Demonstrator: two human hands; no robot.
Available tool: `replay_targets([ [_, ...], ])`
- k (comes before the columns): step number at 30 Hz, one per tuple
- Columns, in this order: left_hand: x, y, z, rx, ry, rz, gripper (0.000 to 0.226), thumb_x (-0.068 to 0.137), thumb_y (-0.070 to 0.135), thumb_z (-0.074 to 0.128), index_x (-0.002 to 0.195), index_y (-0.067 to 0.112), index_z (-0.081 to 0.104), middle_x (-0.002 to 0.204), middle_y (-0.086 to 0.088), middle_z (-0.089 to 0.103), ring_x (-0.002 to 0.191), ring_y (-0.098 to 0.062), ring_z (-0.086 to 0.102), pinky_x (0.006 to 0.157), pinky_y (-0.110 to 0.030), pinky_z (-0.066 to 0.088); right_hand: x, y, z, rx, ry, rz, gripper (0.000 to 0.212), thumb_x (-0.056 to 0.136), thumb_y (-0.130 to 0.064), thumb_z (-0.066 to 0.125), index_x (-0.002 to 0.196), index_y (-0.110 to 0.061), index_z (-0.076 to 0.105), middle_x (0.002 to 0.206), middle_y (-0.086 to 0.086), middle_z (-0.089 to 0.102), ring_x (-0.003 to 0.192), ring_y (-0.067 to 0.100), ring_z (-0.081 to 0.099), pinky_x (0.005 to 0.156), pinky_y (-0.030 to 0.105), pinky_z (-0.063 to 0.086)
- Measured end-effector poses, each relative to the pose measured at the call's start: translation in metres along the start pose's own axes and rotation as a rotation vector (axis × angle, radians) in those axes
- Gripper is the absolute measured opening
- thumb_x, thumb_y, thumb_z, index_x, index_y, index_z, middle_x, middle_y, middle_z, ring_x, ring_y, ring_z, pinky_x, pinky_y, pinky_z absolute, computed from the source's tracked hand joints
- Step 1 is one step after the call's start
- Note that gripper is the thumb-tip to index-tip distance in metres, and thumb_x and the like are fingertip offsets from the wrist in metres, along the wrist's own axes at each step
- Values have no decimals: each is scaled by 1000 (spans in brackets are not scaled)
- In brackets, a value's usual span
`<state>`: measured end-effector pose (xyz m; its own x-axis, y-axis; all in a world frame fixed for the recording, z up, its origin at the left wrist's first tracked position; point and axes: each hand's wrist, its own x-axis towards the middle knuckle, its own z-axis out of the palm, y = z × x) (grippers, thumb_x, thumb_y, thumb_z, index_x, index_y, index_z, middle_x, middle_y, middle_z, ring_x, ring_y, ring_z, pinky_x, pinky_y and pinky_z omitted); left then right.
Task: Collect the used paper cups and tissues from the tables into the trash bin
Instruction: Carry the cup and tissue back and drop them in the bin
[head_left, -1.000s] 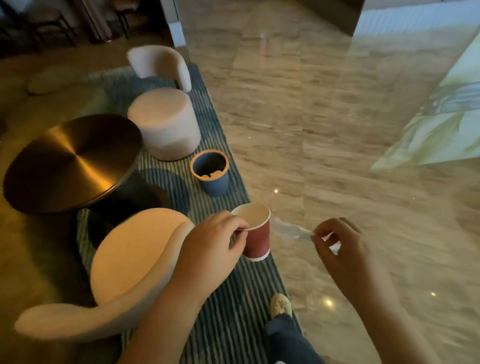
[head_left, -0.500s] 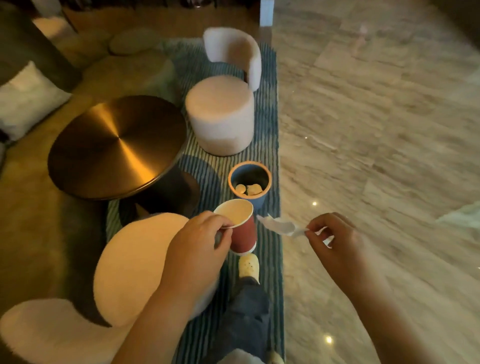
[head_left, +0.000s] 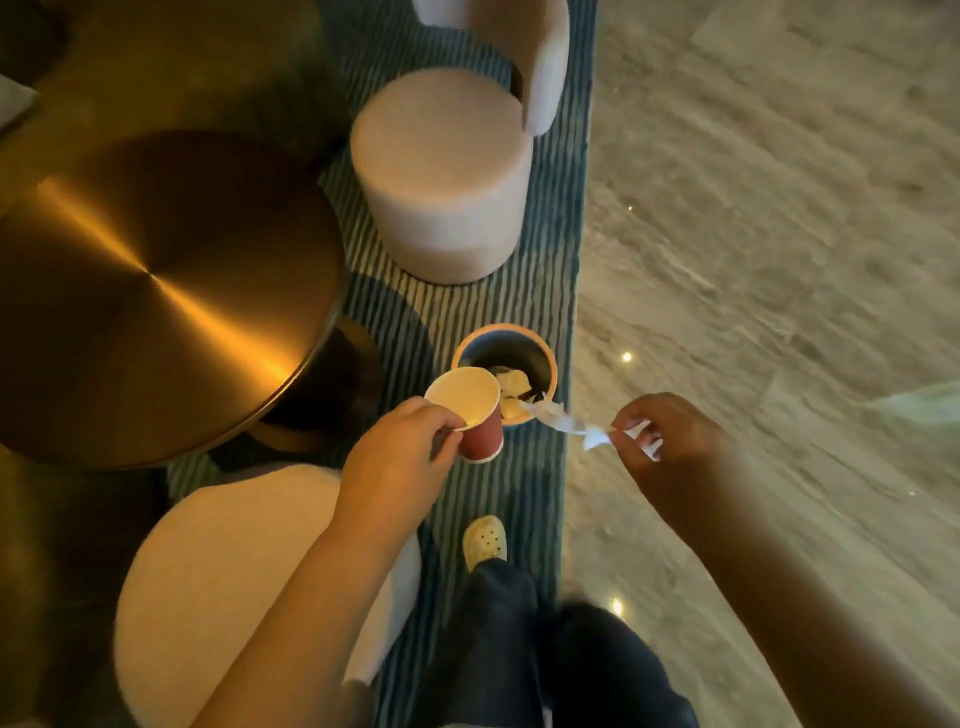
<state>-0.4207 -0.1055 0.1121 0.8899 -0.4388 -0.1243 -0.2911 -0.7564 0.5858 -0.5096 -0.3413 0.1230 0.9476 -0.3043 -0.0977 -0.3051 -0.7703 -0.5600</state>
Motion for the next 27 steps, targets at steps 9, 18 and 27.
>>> replay_targets([
  [9, 127, -77, 124, -54, -73, -178, 12, 87, 22, 64, 98, 21, 67, 95, 4, 60, 86, -13, 58, 74, -38, 51, 150, 98, 118, 17, -258, 126, 10, 87, -26, 61, 83, -32, 55, 79, -13, 56, 70, -2, 51, 56, 12, 31],
  [18, 212, -181, 293, -63, -54, -270, 13, 86, 17, 66, 99, 14, 68, 97, 0, 61, 86, -16, 59, 74, -29, 47, 248, 229, 296, -85, -369, 200, 6, 91, -22, 53, 89, -24, 58, 84, -8, 54, 70, 4, 44, 55, 13, 28],
  [27, 264, -253, 402, 0, -61, -319, 16, 88, 18, 62, 103, 14, 66, 105, -2, 60, 93, -21, 60, 80, -41, 52, 292, 291, 403, -69, -306, 156, 9, 93, -28, 53, 92, -25, 61, 86, -8, 59, 71, 5, 50, 58, 15, 34],
])
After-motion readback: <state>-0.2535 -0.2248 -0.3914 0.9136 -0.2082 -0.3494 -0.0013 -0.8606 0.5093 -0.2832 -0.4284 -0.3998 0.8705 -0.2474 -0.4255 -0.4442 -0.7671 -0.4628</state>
